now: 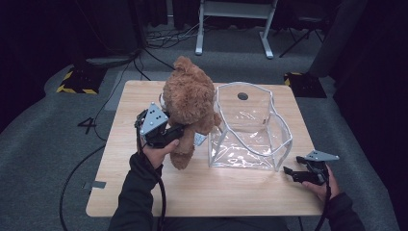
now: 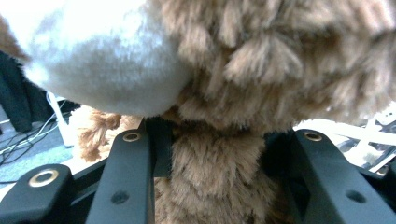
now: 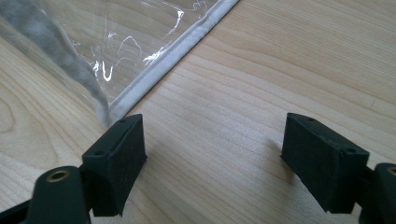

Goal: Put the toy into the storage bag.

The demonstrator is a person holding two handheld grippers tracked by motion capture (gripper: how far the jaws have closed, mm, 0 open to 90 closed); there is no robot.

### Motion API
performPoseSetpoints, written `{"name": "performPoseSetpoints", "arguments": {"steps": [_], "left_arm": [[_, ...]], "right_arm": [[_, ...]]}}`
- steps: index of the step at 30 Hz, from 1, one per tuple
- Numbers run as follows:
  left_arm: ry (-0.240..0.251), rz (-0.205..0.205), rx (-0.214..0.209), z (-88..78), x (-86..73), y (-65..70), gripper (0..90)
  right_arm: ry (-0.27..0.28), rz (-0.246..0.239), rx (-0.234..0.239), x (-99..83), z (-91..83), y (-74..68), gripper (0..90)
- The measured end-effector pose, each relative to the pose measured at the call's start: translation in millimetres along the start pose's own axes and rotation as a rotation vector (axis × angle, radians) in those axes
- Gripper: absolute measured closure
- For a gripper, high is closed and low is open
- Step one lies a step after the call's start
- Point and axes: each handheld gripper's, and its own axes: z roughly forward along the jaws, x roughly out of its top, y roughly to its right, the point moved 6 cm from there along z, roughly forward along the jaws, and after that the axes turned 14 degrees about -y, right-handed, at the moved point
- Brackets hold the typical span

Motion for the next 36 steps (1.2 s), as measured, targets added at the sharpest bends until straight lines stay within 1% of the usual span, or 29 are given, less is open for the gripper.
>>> {"name": "performPoseSetpoints", "arguments": {"steps": [6,9,13,19,23,25,26,30,32,36], "left_arm": [[0.018,0.018,-0.001,0.7,17.2,2.7,58.1],[0.025,0.033,-0.001,1.1,25.7,4.3,58.1],[0.036,0.041,-0.003,2.7,35.3,6.6,58.0],[0.068,0.052,-0.023,2.8,52.1,12.4,58.0],[0.076,0.065,-0.034,4.5,61.0,17.1,57.9],[0.081,0.065,-0.042,5.7,66.0,18.5,57.9],[0.09,0.058,-0.048,7.0,69.4,19.8,57.9],[0.114,0.044,-0.093,12.4,81.1,25.2,57.9],[0.118,0.051,-0.1,15.9,86.3,29.4,57.9],[0.111,0.084,-0.118,25.9,98.0,41.9,57.9]], "right_arm": [[0.0,0.0,0.0,0.0,0.0,0.0,21.3],[0.0,0.0,0.0,0.0,0.0,0.0,21.3],[0.0,0.001,0.0,0.0,0.0,0.0,21.3],[0.0,0.001,0.0,0.0,0.0,0.0,21.3],[0.0,0.001,0.001,0.0,0.0,0.0,21.3],[-0.001,0.001,0.0,-0.1,0.0,0.0,21.3],[-0.001,0.001,0.0,-0.1,0.0,0.1,21.3],[-0.001,0.001,0.001,0.0,0.1,0.0,21.3],[0.0,0.0,0.0,0.0,0.1,0.0,21.3],[-0.002,0.001,0.0,-0.1,0.0,0.1,21.3]]}}
